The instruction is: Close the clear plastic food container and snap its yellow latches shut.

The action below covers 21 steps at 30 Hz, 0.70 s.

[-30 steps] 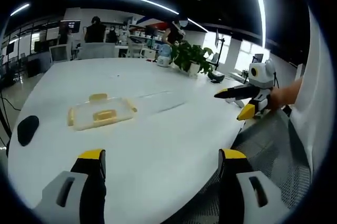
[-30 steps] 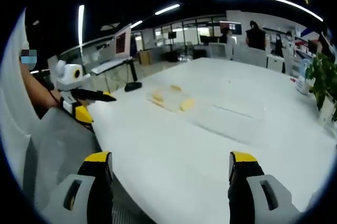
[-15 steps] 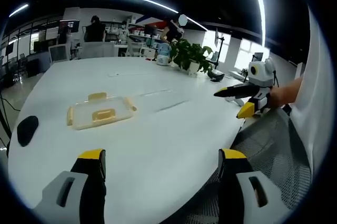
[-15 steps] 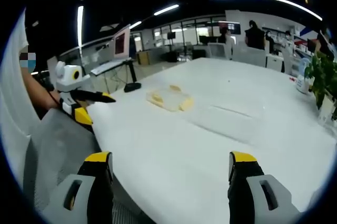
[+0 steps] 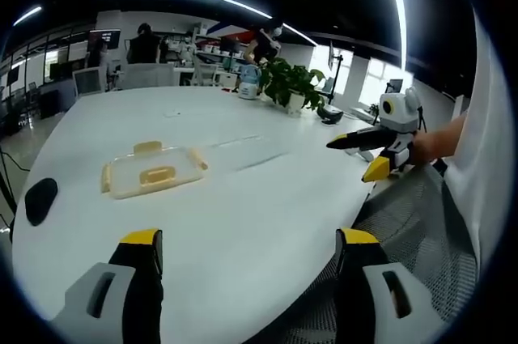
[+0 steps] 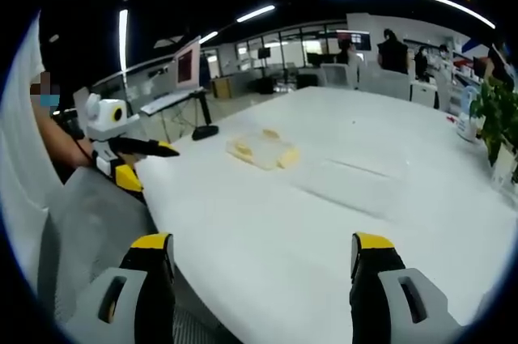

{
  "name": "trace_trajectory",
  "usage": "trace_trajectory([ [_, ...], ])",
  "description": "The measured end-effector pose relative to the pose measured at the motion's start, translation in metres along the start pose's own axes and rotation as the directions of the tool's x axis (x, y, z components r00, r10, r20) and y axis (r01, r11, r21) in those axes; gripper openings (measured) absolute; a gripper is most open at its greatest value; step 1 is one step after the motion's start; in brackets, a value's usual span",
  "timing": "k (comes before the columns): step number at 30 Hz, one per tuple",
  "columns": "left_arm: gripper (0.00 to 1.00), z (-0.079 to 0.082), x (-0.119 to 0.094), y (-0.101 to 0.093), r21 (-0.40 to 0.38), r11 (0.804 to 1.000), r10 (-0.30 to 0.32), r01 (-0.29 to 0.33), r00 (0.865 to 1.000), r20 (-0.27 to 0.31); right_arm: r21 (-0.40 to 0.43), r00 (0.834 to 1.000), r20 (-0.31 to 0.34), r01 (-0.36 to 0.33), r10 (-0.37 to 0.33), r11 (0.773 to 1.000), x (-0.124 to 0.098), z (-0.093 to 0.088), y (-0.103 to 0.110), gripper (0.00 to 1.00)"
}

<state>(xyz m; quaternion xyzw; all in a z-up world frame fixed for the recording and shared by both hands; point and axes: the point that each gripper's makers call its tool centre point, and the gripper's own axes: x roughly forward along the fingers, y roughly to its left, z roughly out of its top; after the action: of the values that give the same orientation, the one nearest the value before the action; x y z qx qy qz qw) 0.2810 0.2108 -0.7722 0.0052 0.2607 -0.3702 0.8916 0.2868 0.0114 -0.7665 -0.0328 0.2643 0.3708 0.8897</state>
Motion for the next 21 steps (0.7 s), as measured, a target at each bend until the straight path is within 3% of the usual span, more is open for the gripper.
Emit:
trace_trajectory([
  [12,0.90,0.002,-0.002,0.004,-0.021,1.000,-0.001,0.001,1.000,0.006,-0.012,1.000,-0.008,-0.009,0.009,1.000,0.003,0.006,0.002,0.91],
  [21,0.89,0.001,0.001,0.018,-0.004,1.000,-0.004,0.004,1.000,-0.013,-0.020,0.999,-0.036,-0.012,0.011,1.000,0.010,0.005,0.000,0.91],
])
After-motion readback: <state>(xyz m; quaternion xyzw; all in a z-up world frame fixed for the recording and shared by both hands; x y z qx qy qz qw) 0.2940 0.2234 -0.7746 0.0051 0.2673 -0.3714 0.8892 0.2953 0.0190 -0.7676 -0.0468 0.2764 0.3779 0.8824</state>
